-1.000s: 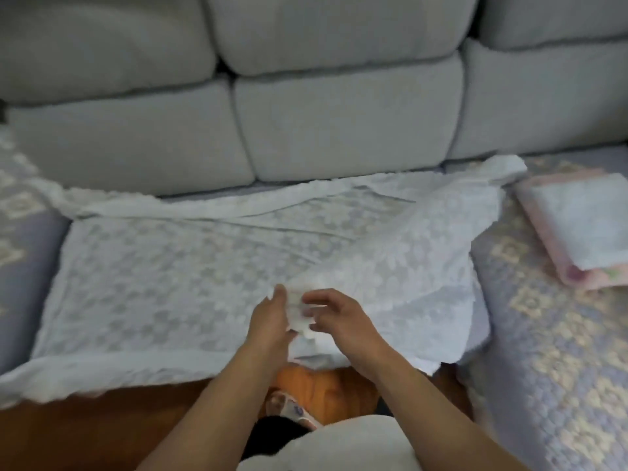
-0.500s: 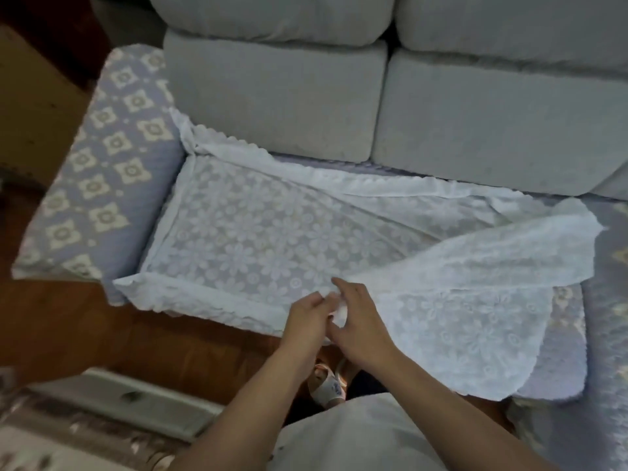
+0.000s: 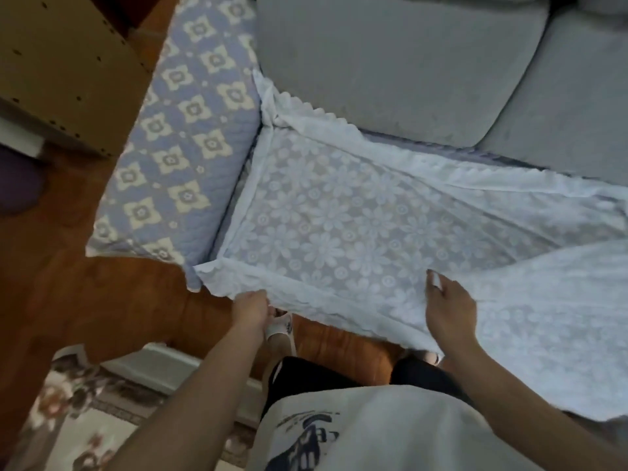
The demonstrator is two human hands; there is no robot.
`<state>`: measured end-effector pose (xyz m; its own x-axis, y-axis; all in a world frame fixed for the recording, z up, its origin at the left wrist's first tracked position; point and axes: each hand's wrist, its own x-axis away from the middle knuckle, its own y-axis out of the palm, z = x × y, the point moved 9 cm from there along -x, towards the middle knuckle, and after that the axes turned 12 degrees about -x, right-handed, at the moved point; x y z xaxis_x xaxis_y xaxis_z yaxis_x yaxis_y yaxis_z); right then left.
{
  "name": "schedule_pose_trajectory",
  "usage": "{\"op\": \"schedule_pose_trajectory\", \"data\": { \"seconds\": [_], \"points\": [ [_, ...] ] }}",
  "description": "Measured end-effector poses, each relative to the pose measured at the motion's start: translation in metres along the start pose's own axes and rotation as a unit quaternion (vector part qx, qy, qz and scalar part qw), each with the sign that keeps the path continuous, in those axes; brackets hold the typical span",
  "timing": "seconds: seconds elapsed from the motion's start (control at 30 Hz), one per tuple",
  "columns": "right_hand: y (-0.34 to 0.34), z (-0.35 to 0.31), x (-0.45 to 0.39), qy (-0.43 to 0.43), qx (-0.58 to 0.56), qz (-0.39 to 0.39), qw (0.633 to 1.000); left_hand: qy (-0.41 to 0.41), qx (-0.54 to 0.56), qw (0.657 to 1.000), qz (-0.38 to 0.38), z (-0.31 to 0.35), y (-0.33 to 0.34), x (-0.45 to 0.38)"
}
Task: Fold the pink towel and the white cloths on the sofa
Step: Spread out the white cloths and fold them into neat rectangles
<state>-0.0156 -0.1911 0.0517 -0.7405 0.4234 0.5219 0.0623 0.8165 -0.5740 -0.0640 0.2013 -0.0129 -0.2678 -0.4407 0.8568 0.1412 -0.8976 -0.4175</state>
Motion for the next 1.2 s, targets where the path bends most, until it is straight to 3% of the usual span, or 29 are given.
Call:
{"op": "schedule_pose_trajectory", "data": {
  "seconds": [0.1, 0.2, 0.37, 0.53, 0.7, 0.8, 0.87, 0.93, 1.03, 1.1, 1.13, 1.2],
  "points": [
    [0.042, -0.001, 0.012, -0.001, 0.03, 0.041, 0.999, 0.001, -0.059, 0.997, 0.046, 0.014, -0.07, -0.101],
    [0.072, 0.0, 0.032, 0.015, 0.059, 0.077, 0.995, -0.016, -0.094, 0.995, 0.032, 0.025, -0.109, -0.166],
    [0.071, -0.004, 0.063, 0.089, 0.049, 0.157, 0.982, -0.135, 0.019, 0.986, -0.096, 0.029, -0.101, -0.188],
    [0.051, -0.004, 0.078, 0.123, 0.019, 0.219, 0.968, -0.16, 0.045, 0.981, -0.101, 0.033, -0.1, -0.195],
    [0.033, -0.003, 0.094, 0.147, -0.017, 0.27, 0.951, -0.13, 0.122, 0.983, -0.037, 0.022, -0.124, -0.196],
    [0.016, 0.003, 0.103, 0.185, -0.059, 0.293, 0.936, -0.081, 0.178, 0.98, -0.044, 0.03, -0.124, -0.151],
    [-0.004, 0.007, 0.108, 0.209, -0.108, 0.314, 0.92, -0.041, 0.198, 0.972, -0.12, 0.047, -0.105, -0.104],
    [-0.034, 0.006, 0.113, 0.208, -0.156, 0.338, 0.904, 0.066, 0.196, 0.955, -0.215, 0.073, -0.089, -0.05],
    [-0.094, -0.012, 0.122, 0.159, -0.205, 0.385, 0.886, 0.143, 0.109, 0.934, -0.308, 0.078, -0.059, 0.044],
    [-0.137, -0.023, 0.128, 0.113, -0.216, 0.401, 0.883, 0.266, -0.043, 0.927, -0.261, 0.08, -0.051, 0.098],
    [-0.158, -0.026, 0.132, 0.091, -0.21, 0.411, 0.882, 0.342, -0.119, 0.906, -0.218, 0.088, -0.05, 0.123],
    [-0.2, -0.028, 0.142, 0.045, -0.19, 0.43, 0.882, 0.434, -0.153, 0.879, -0.123, 0.109, -0.051, 0.159]
  ]
}}
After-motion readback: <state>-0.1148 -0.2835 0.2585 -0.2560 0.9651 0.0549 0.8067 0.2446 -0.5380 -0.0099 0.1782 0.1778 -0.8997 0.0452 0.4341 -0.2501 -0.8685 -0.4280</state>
